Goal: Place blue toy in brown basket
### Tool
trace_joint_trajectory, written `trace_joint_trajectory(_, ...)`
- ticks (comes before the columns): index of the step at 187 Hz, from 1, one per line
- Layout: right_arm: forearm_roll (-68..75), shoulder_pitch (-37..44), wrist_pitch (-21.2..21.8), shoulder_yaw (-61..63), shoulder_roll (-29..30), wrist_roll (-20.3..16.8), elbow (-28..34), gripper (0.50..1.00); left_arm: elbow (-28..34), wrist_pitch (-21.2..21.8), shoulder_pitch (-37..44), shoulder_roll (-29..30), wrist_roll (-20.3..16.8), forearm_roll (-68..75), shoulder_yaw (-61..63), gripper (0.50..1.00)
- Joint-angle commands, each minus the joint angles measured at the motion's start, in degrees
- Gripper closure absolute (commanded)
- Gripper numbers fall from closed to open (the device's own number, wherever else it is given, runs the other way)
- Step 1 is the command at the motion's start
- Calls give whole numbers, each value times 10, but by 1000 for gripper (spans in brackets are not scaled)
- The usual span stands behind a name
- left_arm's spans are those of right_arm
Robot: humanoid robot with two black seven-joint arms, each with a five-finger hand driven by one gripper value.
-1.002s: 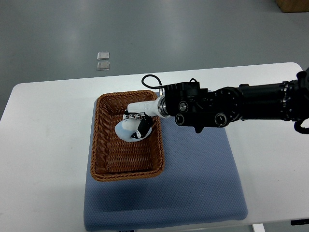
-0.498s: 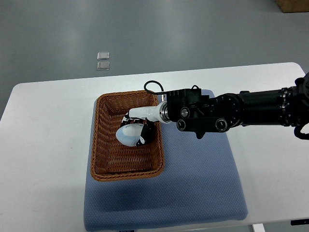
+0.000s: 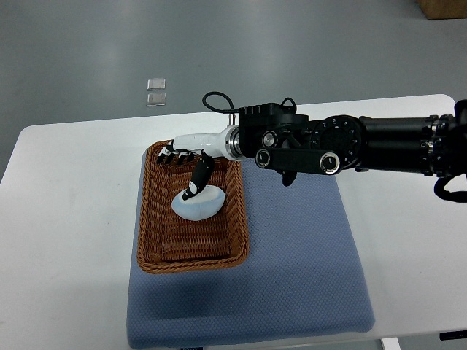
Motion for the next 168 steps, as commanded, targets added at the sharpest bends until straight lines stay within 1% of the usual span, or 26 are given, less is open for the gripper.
trace_joint_trajectory(1,0,-20,-2,68,0,8,-7,642,1,0,0,0,0,-1,0,500)
trace_joint_trajectory(12,0,-60,-3,129,-1,22,-13,642,1,0,0,0,0,-1,0,500)
trace_joint_trajectory(31,1,-134,-3,250,-47,36,-24,642,0,0,0,0,0,0,0,500)
trace_joint_trajectory(61,3,-261,-4,440,-83,60,-32,642,-2,0,0,0,0,0,0,500)
trace_joint_trajectory(87,50,-346,-5,572,-79,101,-59,642,-3,0,0,0,0,0,0,500)
trace_joint_trajectory(99,80,-373,-5,623,-77,112,-79,642,-3,0,0,0,0,0,0,500)
trace_joint_trajectory(121,135,-413,-1,682,-69,119,-108,642,-3,0,0,0,0,0,0,500)
trace_joint_trajectory(134,171,-436,7,706,-58,135,-122,640,-3,0,0,0,0,0,1,500)
trace_joint_trajectory(148,196,-452,18,712,-52,150,-133,640,-3,0,0,0,0,0,1,500)
trace_joint_trajectory(168,218,-460,29,711,-43,152,-145,638,-4,0,0,0,0,0,0,500)
